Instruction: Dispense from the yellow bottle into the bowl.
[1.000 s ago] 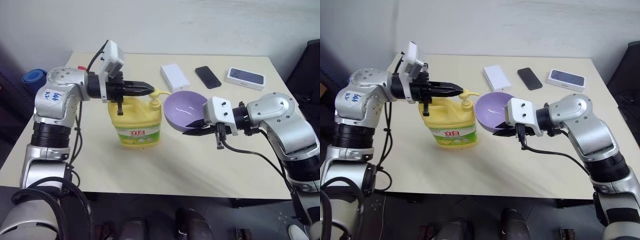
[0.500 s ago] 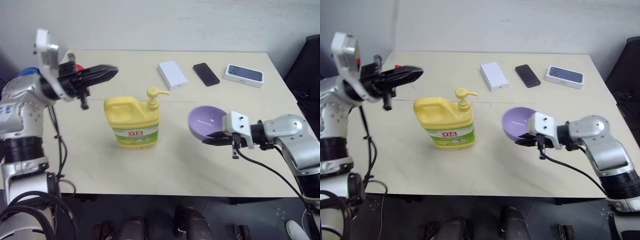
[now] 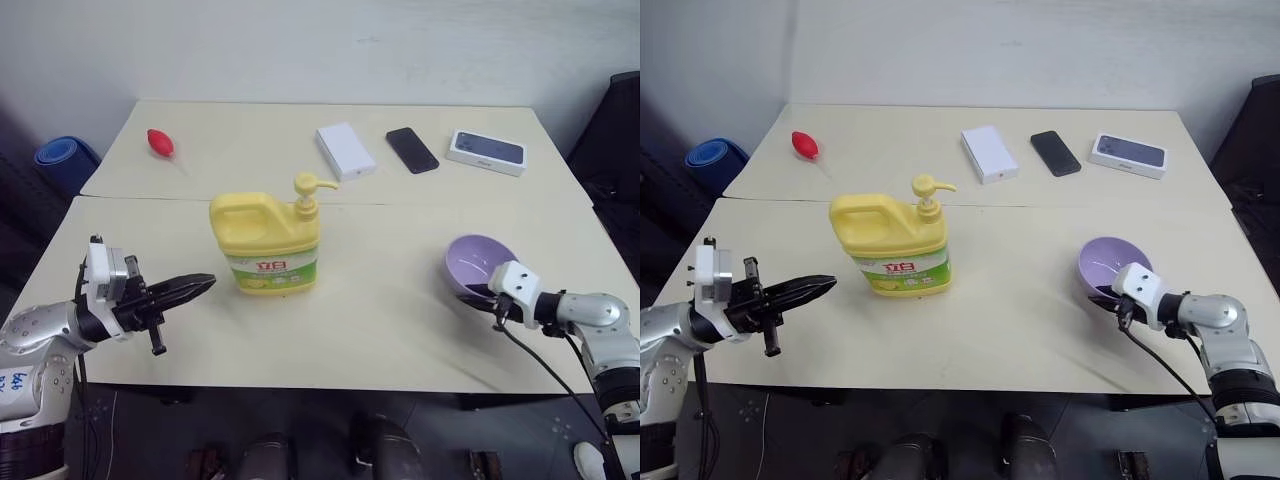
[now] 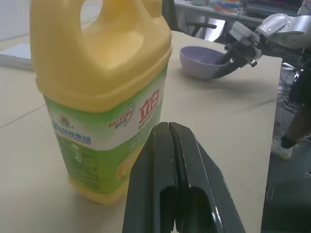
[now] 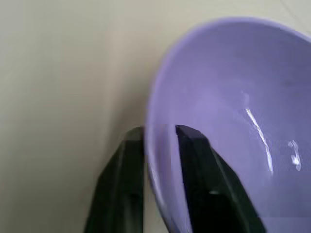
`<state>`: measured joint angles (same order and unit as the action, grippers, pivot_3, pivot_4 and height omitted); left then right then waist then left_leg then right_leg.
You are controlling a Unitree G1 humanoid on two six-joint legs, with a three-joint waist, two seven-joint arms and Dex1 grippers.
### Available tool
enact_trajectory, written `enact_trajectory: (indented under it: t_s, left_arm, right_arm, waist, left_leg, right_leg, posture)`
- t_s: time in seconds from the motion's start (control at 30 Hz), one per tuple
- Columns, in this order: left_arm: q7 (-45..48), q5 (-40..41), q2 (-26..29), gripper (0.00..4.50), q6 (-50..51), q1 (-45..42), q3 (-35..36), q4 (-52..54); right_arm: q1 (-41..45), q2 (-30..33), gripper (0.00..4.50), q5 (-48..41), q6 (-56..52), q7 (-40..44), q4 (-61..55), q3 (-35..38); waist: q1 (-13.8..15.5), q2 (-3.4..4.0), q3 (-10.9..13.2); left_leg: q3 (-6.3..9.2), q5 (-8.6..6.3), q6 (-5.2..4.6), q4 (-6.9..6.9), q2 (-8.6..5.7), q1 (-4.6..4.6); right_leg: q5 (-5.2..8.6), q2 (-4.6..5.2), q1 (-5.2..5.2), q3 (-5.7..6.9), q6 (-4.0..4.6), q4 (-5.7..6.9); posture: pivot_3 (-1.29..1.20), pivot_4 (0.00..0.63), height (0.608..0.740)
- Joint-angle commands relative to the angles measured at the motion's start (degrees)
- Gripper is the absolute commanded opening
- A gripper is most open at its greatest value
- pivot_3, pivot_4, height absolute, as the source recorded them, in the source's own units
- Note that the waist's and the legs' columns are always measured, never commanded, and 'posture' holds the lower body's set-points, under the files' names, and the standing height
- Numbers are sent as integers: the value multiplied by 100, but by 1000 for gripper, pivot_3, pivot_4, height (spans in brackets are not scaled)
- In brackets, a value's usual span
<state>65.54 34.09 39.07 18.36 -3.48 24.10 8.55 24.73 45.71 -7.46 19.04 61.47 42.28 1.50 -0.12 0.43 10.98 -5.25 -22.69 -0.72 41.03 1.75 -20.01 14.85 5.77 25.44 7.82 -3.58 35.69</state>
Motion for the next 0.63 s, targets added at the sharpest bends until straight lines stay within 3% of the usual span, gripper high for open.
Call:
enact_trajectory:
  t_s: [0.03,0.13,0.27,0.33,0.4,0.47,0.57,0.63]
  left_arm:
    - [-203,78,-13,0,-61,108,91,100]
    - [-179,38,171,567,-63,381,246,70]
    - [-134,-187,228,1686,-462,1030,353,313]
    - [-182,-428,77,2259,-832,1461,298,333]
    - [-476,-1175,-255,2764,-1962,1849,163,135]
    - [-514,-1615,-422,3304,-2741,2168,17,1]
    - [-737,-2069,-513,4097,-3493,2270,-155,-197]
    - [-863,-2089,-484,4097,-3325,2223,-285,-199]
  right_arm:
    - [-21,7,2246,-492,139,76,-110,525]
    - [-531,338,3181,-1287,-89,865,-1253,962]
    - [-1749,393,4452,-2525,-1439,911,-3850,1395]
    - [-2485,247,4500,-2536,-1403,932,-4752,1285]
    - [-3053,-48,4500,-2240,-943,990,-4996,1052]
    - [-3233,-330,4500,-1848,-346,984,-4755,884]
    - [-3254,-643,4500,-1421,160,750,-4358,768]
    - [-3235,-785,4500,-1315,258,547,-4239,777]
  waist:
    - [-2,0,0]
    - [12,5,0]
    - [21,7,0]
    - [27,3,-3]
    - [34,-2,-6]
    - [22,-2,-6]
    - [31,-4,-7]
    - [47,-4,-8]
  left_leg:
    - [0,0,0,0,2,1]
    - [2,0,0,-6,1,11]
    - [3,-4,-3,-11,5,14]
    - [1,-10,2,-18,8,28]
    - [-2,-17,3,-25,8,45]
    - [-10,-33,-3,-59,10,109]
    - [-25,-42,-20,-60,0,118]
    - [-24,-42,-22,-60,-4,121]
  right_leg:
    - [0,-1,0,-1,0,0]
    - [0,0,0,-10,0,2]
    - [0,15,-1,-13,0,-4]
    - [0,25,-8,-13,2,-7]
    - [1,25,-22,-14,3,-15]
    - [2,23,-85,-13,4,-67]
    - [-1,43,-85,-22,-1,-66]
    - [-1,51,-85,-20,-1,-62]
  posture:
    - [0,150,740]
    - [0,150,740]
    - [0,150,740]
    - [0,150,740]
    - [0,150,740]
    - [0,150,740]
    - [0,150,740]
    - [0,150,740]
